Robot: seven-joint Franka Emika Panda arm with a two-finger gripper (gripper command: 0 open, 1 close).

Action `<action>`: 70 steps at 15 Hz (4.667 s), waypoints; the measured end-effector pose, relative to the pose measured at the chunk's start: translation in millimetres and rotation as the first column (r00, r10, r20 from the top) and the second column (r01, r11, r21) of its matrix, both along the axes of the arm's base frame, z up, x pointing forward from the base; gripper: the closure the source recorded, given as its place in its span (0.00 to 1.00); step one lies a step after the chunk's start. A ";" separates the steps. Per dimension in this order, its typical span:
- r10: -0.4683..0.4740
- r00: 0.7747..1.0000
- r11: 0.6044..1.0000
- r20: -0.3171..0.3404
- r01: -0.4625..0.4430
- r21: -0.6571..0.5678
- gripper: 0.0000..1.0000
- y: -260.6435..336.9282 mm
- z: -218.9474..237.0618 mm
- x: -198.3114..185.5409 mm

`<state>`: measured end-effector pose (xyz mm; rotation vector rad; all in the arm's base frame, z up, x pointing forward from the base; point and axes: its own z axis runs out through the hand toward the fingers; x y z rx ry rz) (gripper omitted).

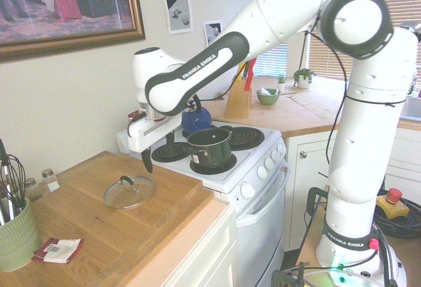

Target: Cover the lid of the pot

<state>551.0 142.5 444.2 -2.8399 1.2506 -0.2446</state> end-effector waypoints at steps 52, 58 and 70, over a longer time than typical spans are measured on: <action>-0.186 0.977 0.982 0.108 0.185 0.025 1.00 -24.9 79.6 58.6; -0.319 0.939 0.948 0.132 0.318 0.027 1.00 -114.9 118.5 6.1; -0.446 0.889 0.895 0.099 0.445 0.033 1.00 -228.2 88.6 -59.9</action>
